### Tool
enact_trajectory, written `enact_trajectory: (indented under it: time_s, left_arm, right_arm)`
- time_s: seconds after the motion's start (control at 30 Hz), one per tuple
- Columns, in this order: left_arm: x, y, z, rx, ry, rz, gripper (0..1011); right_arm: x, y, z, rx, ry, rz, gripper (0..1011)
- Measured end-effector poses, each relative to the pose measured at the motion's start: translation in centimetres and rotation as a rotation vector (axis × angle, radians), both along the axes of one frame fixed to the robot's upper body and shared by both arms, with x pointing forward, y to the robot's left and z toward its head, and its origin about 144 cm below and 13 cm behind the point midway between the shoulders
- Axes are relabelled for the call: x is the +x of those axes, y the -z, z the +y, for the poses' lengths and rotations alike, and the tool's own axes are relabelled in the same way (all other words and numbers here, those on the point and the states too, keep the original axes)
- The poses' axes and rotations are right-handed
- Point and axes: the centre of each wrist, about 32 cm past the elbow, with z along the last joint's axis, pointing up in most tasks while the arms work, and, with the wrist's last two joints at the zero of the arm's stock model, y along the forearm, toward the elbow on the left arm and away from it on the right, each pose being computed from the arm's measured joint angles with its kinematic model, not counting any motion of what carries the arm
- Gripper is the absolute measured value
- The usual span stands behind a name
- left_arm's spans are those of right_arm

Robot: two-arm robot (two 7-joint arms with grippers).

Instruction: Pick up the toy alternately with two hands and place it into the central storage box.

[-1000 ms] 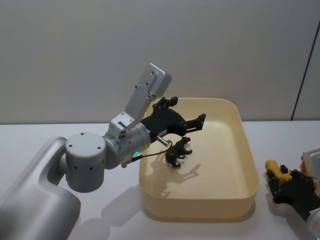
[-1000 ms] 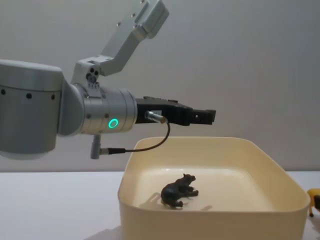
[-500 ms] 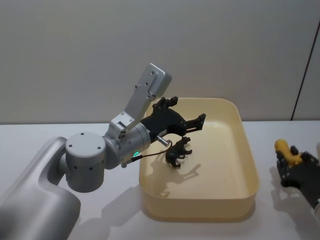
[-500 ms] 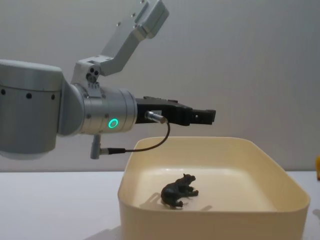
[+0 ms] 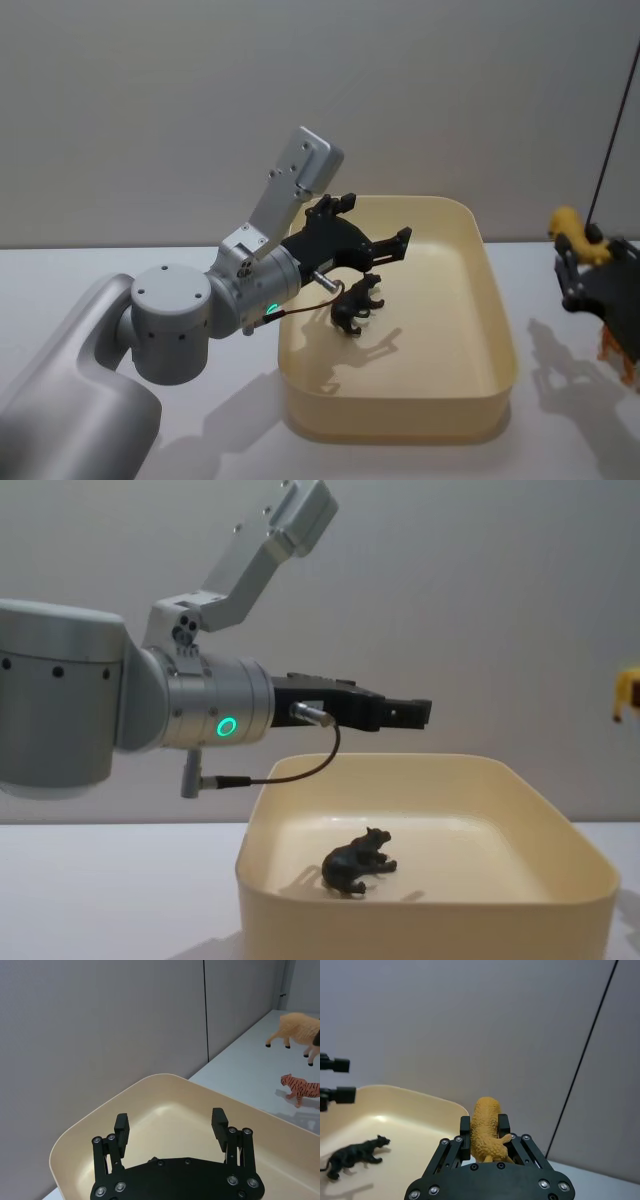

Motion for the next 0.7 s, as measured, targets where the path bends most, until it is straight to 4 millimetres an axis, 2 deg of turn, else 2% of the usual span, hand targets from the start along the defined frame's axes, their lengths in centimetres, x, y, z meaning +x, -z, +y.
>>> enact_trajectory:
  time_s: [0.33,0.6,0.7]
  left_arm:
    - [0.0,0.0,0.0,0.0,0.0,0.0,1001]
    - [0.0,0.0,0.0,0.0,0.0,0.0,1001]
    - [0.0,0.0,0.0,0.0,0.0,0.0,1001]
  right_arm:
    - [1.9,-1.4,1.4,0.031,-0.111,0.015,304]
    - [4.1,-1.2,3.1,0.027,-0.19,0.078,305]
    - [4.6,-1.1,3.5,0.023,-0.204,0.092,344]
